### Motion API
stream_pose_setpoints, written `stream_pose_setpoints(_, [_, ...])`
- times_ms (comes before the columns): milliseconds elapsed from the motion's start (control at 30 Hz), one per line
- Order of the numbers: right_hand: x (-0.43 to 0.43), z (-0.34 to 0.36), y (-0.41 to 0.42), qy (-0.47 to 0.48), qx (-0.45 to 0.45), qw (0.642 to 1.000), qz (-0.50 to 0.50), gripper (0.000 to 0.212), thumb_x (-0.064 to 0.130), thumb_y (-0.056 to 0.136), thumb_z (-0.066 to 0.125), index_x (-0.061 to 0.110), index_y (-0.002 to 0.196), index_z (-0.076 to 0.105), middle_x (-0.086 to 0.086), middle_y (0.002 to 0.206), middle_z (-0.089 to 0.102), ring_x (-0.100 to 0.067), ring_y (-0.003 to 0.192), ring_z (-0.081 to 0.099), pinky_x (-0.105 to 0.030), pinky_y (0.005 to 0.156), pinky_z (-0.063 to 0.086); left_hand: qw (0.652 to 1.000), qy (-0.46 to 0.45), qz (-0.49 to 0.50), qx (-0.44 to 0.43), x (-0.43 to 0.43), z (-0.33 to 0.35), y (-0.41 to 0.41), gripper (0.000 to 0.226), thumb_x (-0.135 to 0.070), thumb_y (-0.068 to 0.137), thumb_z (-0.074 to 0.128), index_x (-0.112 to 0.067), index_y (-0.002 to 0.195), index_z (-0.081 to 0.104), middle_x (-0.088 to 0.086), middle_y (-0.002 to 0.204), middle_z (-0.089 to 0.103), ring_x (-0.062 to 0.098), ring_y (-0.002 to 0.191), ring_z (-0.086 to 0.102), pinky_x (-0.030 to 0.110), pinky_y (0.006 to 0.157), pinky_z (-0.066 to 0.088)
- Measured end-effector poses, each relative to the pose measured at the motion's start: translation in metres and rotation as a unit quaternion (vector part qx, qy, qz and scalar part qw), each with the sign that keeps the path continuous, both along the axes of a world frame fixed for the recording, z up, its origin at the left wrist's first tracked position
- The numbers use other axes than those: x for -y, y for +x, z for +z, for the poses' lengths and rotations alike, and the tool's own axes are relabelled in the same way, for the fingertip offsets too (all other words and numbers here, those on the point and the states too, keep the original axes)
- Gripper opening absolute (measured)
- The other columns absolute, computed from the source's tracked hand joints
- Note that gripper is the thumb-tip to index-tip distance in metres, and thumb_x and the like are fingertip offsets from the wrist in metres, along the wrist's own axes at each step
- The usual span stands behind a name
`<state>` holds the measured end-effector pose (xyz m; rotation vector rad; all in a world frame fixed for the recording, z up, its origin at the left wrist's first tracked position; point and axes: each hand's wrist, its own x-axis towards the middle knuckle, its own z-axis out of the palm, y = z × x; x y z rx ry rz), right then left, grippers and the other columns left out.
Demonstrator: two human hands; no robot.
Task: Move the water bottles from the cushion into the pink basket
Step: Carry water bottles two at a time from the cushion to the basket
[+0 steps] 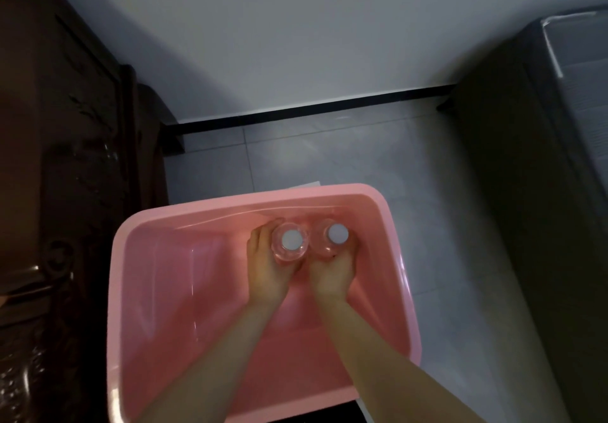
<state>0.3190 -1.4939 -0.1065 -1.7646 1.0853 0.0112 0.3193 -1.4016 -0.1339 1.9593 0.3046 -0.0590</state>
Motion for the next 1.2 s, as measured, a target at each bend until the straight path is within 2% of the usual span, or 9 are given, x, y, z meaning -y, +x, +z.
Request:
stream_pose_setpoints(100, [0.004, 0.021, -0.009, -0.024, -0.003, 0.998, 0.059, 0.048, 0.018, 0.073, 0.071, 0.017, 0.115, 0.050, -0.002, 0.112, 0.062, -0.022, 0.106, 0.060, -0.038, 0.094, 0.046, 0.999, 0.034, -0.020, -0.019, 0.000, 0.005, 0.002, 0.066, -0.013, 0.057, 0.087, -0.015, 0.117, 0.058, 0.005, 0.121, 0.055, 0.028, 0.111, 0.052, 0.043, 0.096, 0.044])
stream_pose_setpoints(200, [0.017, 0.052, -0.021, -0.047, 0.084, 0.986, 0.135, 0.057, 0.015, 0.074, 0.067, 0.042, 0.119, 0.044, 0.026, 0.117, 0.050, 0.002, 0.110, 0.052, -0.025, 0.090, 0.045, 0.997, 0.050, -0.053, -0.027, -0.008, 0.016, 0.001, 0.076, -0.014, 0.055, 0.089, -0.023, 0.121, 0.052, 0.001, 0.125, 0.052, 0.028, 0.115, 0.048, 0.039, 0.095, 0.041])
stream_pose_setpoints(267, [0.036, 0.068, -0.021, -0.097, 0.119, 0.961, 0.229, 0.060, 0.011, 0.075, 0.064, 0.044, 0.122, 0.046, 0.034, 0.117, 0.046, 0.001, 0.109, 0.053, -0.028, 0.083, 0.050, 0.998, 0.017, -0.066, -0.016, -0.020, 0.026, -0.001, 0.077, -0.013, 0.059, 0.087, -0.038, 0.121, 0.048, -0.007, 0.125, 0.049, 0.022, 0.116, 0.048, 0.040, 0.091, 0.047])
stream_pose_setpoints(467, [0.056, 0.077, 0.013, -0.269, -0.015, 0.831, 0.488, 0.028, 0.015, 0.079, 0.062, 0.025, 0.105, 0.063, 0.002, 0.108, 0.059, -0.029, 0.091, 0.061, -0.036, 0.061, 0.043, 0.992, -0.039, -0.119, 0.034, -0.025, 0.056, 0.008, 0.046, -0.005, 0.073, 0.079, -0.036, 0.103, 0.063, -0.009, 0.109, 0.063, 0.006, 0.096, 0.059, 0.025, 0.070, 0.056])
stream_pose_setpoints(600, [0.057, 0.076, 0.017, -0.264, 0.013, 0.848, 0.459, 0.018, 0.006, 0.079, 0.056, 0.014, 0.090, 0.067, -0.006, 0.092, 0.058, -0.033, 0.078, 0.059, -0.036, 0.057, 0.037, 0.991, -0.049, -0.116, 0.041, -0.017, 0.059, 0.010, 0.041, -0.004, 0.074, 0.078, -0.035, 0.097, 0.064, -0.008, 0.101, 0.067, 0.002, 0.093, 0.060, 0.021, 0.069, 0.055])
stream_pose_setpoints(767, [0.058, 0.073, 0.013, -0.271, 0.006, 0.843, 0.464, 0.019, 0.000, 0.079, 0.053, 0.009, 0.092, 0.063, -0.012, 0.101, 0.058, -0.037, 0.083, 0.058, -0.035, 0.062, 0.031, 0.991, -0.048, -0.117, 0.051, -0.013, 0.051, 0.007, 0.032, -0.008, 0.077, 0.077, -0.025, 0.103, 0.067, -0.005, 0.102, 0.068, 0.006, 0.088, 0.060, 0.028, 0.069, 0.056])
stream_pose_setpoints(933, [0.066, 0.091, 0.010, -0.272, -0.029, 0.843, 0.463, 0.040, 0.019, 0.084, 0.056, 0.014, 0.123, 0.051, -0.005, 0.133, 0.051, -0.035, 0.107, 0.057, -0.040, 0.074, 0.047, 0.988, -0.027, -0.148, 0.018, -0.016, 0.051, 0.003, 0.051, 0.008, 0.073, 0.071, -0.017, 0.116, 0.062, -0.001, 0.116, 0.062, 0.011, 0.102, 0.060, 0.039, 0.083, 0.056])
stream_pose_setpoints(1067, [0.085, 0.131, -0.012, -0.252, 0.044, 0.881, 0.399, 0.042, 0.023, 0.079, 0.056, 0.020, 0.121, 0.058, -0.004, 0.112, 0.063, -0.031, 0.095, 0.063, -0.040, 0.074, 0.051, 0.989, 0.011, -0.146, 0.008, -0.036, 0.078, 0.000, 0.063, 0.007, 0.074, 0.071, -0.021, 0.128, 0.054, -0.005, 0.124, 0.057, 0.015, 0.111, 0.056, 0.036, 0.093, 0.051])
stream_pose_setpoints(1200, [0.094, 0.166, -0.025, -0.239, 0.100, 0.889, 0.377, 0.043, 0.032, 0.079, 0.061, 0.022, 0.120, 0.061, 0.003, 0.119, 0.063, -0.022, 0.111, 0.056, -0.030, 0.085, 0.042, 0.997, 0.026, -0.061, 0.041, -0.090, 0.130, -0.016, 0.050, -0.001, 0.083, 0.068, -0.025, 0.125, 0.054, -0.003, 0.125, 0.060, 0.015, 0.118, 0.057, 0.032, 0.100, 0.045])
